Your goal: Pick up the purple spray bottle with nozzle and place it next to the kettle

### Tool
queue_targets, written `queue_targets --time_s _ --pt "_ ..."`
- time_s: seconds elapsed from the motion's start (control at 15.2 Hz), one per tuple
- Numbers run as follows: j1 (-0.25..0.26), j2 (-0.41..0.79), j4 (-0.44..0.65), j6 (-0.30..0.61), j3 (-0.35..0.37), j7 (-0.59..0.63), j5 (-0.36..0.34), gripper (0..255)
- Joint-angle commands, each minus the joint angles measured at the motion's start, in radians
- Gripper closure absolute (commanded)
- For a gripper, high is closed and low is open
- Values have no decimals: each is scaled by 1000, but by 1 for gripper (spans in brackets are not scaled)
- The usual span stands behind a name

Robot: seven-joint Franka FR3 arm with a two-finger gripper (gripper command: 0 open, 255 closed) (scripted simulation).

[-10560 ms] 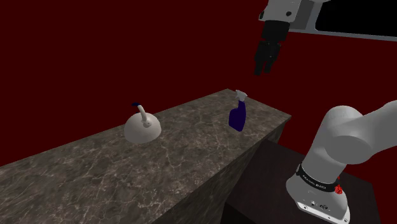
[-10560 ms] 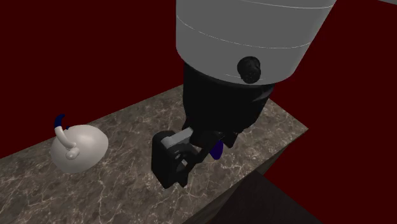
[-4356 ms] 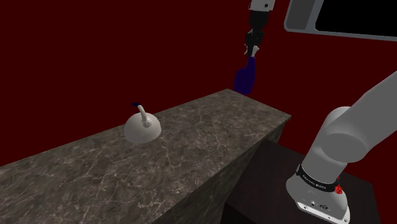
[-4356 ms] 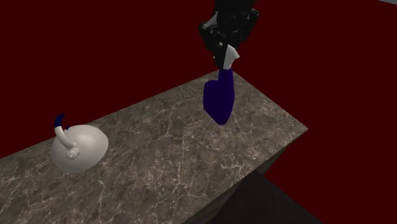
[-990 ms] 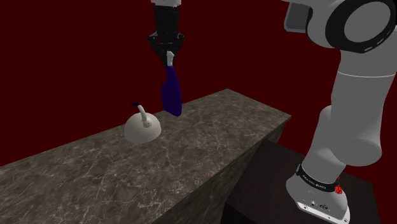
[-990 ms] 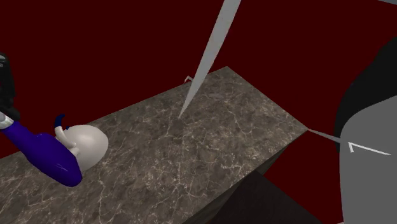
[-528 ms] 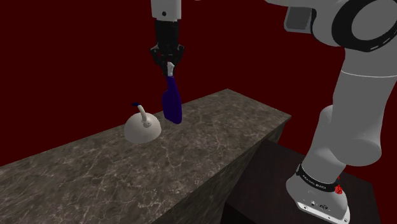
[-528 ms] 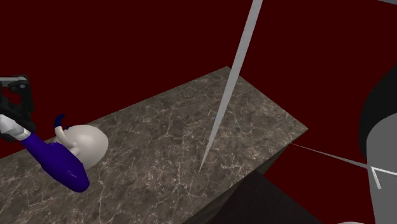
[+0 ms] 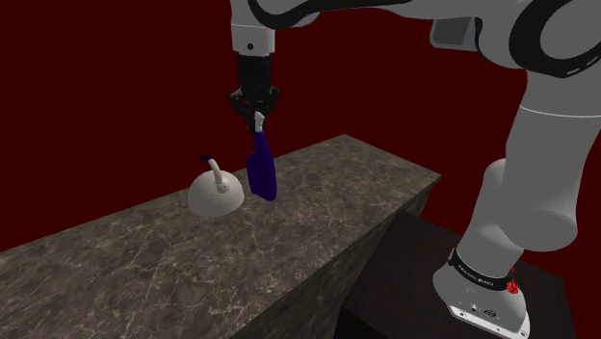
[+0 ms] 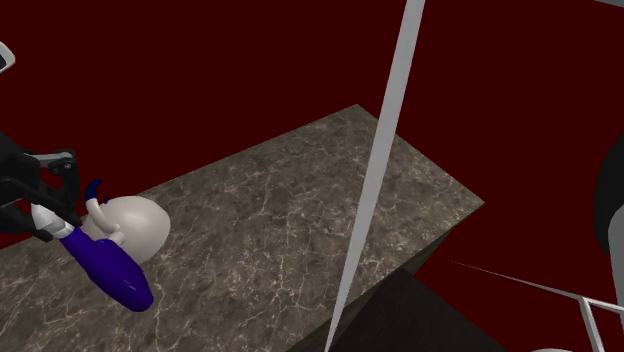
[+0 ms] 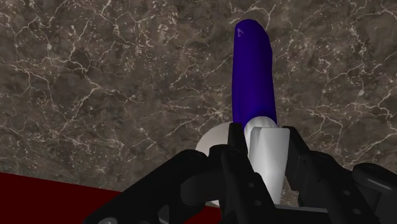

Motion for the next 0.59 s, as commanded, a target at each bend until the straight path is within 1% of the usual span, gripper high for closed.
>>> queue_targets --time_s 0.0,0.53 --pt "0 -2 -30 29 0 1 0 255" --pt "-1 -4 -140 137 -1 3 0 255"
